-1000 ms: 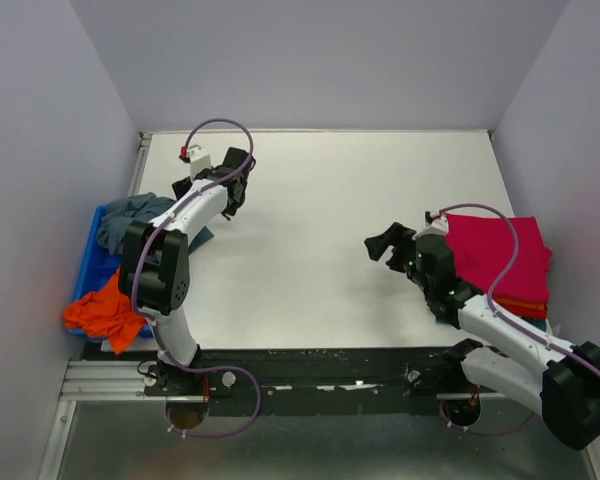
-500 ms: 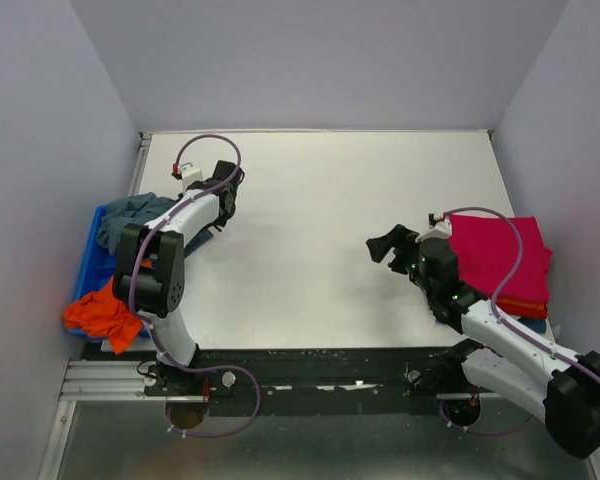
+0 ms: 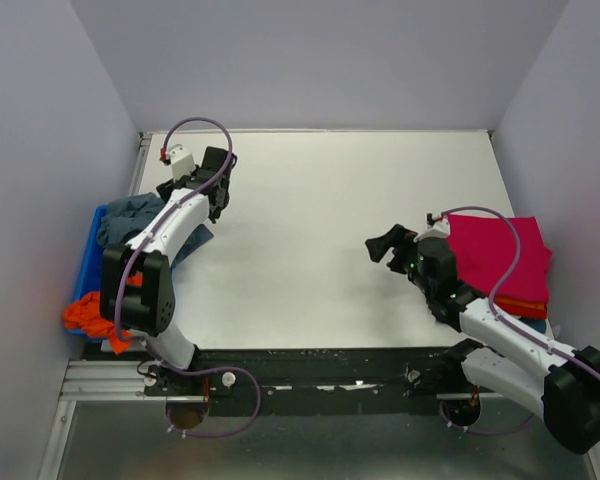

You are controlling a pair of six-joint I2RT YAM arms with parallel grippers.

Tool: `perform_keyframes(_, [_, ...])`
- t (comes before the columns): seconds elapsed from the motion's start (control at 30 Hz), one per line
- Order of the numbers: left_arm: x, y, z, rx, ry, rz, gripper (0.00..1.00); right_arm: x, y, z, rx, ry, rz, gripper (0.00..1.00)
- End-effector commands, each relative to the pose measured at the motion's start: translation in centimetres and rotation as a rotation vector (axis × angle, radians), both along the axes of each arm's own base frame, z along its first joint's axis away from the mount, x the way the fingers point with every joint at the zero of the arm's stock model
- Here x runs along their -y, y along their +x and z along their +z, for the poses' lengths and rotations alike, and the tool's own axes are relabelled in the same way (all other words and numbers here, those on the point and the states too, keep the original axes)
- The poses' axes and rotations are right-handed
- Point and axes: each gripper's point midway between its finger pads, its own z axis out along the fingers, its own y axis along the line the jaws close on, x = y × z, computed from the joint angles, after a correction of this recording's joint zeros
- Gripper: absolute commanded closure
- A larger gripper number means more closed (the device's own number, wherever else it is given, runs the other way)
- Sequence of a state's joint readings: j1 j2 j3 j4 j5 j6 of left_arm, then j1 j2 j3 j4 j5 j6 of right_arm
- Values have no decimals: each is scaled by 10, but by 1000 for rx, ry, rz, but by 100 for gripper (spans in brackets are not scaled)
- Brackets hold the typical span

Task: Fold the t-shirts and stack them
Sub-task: Grab crumpled tshirt from bin with the left arm

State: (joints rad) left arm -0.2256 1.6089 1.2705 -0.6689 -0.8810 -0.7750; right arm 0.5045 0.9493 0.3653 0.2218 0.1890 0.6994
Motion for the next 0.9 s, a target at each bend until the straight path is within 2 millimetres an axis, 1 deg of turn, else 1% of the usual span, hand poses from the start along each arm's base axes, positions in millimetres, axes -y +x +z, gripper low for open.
perform_keyframes(0.0, [-3,17,-26,-96,18,-12,24,-4,2,0,1,6,8,0])
perform_keyframes(0.07, [-5,23,-35,-114,0,-7,24,-2,2,-1,2,-4,0,0])
perform_keyframes(0.13, [-7,28,-43,-132,-18,-5,28,0,2,1,8,-1,-6,0])
perform_keyframes(0.2, [-11,28,-45,-139,-14,19,39,-1,2,3,19,7,-2,0])
perform_keyframes(0.23, [-12,26,-45,-140,-14,26,46,-1,1,1,18,5,-1,0])
perform_keyframes(0.27, [-11,26,-44,-133,-22,23,62,0,2,0,16,2,-4,0])
perform_keyframes(0.33, [-11,25,-38,-107,-22,20,100,0,2,-2,4,-4,-6,0])
perform_keyframes(0.5, [-17,16,-4,-28,-11,41,100,-4,3,-6,-14,-7,8,0])
perform_keyframes(0.57, [-19,14,18,23,-9,47,100,-6,3,-7,-20,-3,17,0])
perform_keyframes(0.63, [-22,9,47,86,-4,48,100,-7,3,-4,-18,-2,21,0])
perform_keyframes(0.73, [-18,8,95,189,-24,4,100,-2,1,-4,-9,-6,6,0])
perform_keyframes(0.8, [-5,13,131,285,-65,-75,100,-1,1,-2,0,-2,-2,0])
perform_keyframes(0.87, [20,22,163,373,-130,-196,100,2,1,-1,7,-9,-10,0])
